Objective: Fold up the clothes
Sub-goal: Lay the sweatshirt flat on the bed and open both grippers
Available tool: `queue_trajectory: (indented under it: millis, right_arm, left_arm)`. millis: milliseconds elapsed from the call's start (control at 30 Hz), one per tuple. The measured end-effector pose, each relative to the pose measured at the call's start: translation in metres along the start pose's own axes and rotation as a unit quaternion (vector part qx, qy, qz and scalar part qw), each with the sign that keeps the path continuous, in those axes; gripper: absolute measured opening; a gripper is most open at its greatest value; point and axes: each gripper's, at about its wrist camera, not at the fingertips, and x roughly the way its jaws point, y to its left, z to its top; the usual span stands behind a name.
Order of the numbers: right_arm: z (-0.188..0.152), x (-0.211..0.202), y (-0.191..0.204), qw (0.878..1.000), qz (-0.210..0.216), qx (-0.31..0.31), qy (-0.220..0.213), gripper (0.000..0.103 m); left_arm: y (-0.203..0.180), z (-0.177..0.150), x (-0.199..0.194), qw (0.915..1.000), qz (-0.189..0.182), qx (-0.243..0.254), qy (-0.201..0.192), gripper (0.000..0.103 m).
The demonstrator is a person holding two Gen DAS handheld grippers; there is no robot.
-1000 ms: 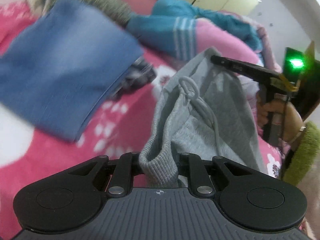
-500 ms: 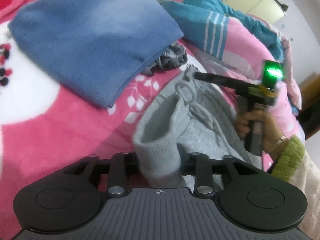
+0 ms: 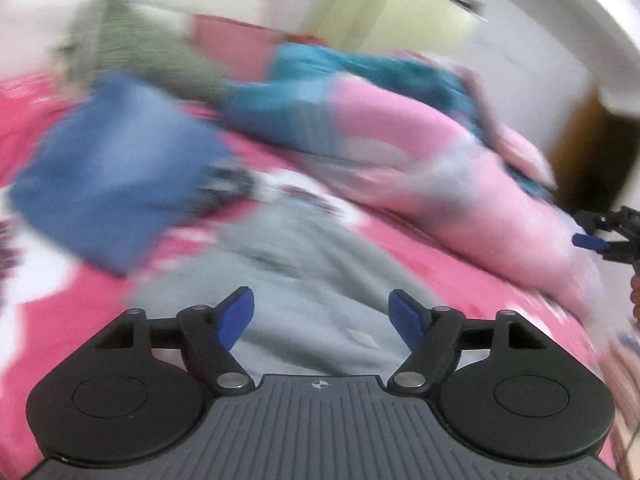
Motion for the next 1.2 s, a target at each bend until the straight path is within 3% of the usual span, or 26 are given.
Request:
queue_trajectory:
  millis: [100, 233, 433, 500, 600, 733, 833, 900, 967, 1033, 1133, 1200]
  right_arm:
    - [-0.030, -0.070, -0.049, 0.998, -0.046, 0.049, -0.002, 0.076]
    - [-0.076, -0.132, -0.114, 0.985, -0.124, 0.119, 0.018, 0.076]
    - [-0.118, -0.168, -0.210, 0.950, -0.231, 0.207, 0.034, 0.076]
    - [-0.122, -0.163, -0.240, 0.941, -0.256, 0.219, 0.031, 0.076]
    - [-0.120, -0.131, -0.283, 0.933, -0.277, 0.225, 0.052, 0.077]
    - [-0.119, -0.084, -0.328, 0.921, -0.302, 0.233, 0.077, 0.079]
    - [-0.118, -0.046, -0.353, 0.922, -0.291, 0.232, 0.104, 0.088]
    - [-0.119, -0.027, -0.359, 0.925, -0.283, 0.222, 0.124, 0.088]
    - [-0.117, -0.016, -0.353, 0.927, -0.299, 0.182, 0.135, 0.071]
    - [-0.116, -0.010, -0.347, 0.927, -0.312, 0.149, 0.144, 0.007]
    - [-0.109, -0.040, -0.340, 0.936, -0.294, 0.173, 0.086, 0.003]
    - [-0.102, -0.079, -0.325, 0.946, -0.270, 0.177, 0.024, 0.003]
  left_arm:
    - [-0.054, -0.006, 0.021, 0.9955, -0.059, 0.065, 0.037, 0.081]
    - [-0.130, -0.030, 0.059, 0.9743, -0.101, 0.185, 0.080, 0.082]
    - [-0.198, -0.060, 0.127, 0.9414, -0.068, 0.307, 0.122, 0.081]
    - [-0.211, -0.070, 0.141, 0.9293, -0.045, 0.345, 0.123, 0.081]
    - [-0.219, -0.078, 0.159, 0.9187, -0.032, 0.369, 0.136, 0.081]
    - [-0.220, -0.086, 0.177, 0.9111, -0.024, 0.379, 0.161, 0.080]
    - [-0.220, -0.090, 0.182, 0.9144, -0.016, 0.367, 0.170, 0.079]
    - [-0.219, -0.092, 0.181, 0.9185, -0.015, 0.356, 0.171, 0.075]
    - [-0.218, -0.093, 0.180, 0.9209, -0.013, 0.351, 0.168, 0.071]
    - [-0.219, -0.095, 0.179, 0.9235, -0.010, 0.346, 0.166, 0.063]
    - [-0.219, -0.096, 0.178, 0.9263, -0.002, 0.341, 0.159, 0.051]
    - [-0.217, -0.094, 0.176, 0.9304, -0.001, 0.333, 0.154, 0.037]
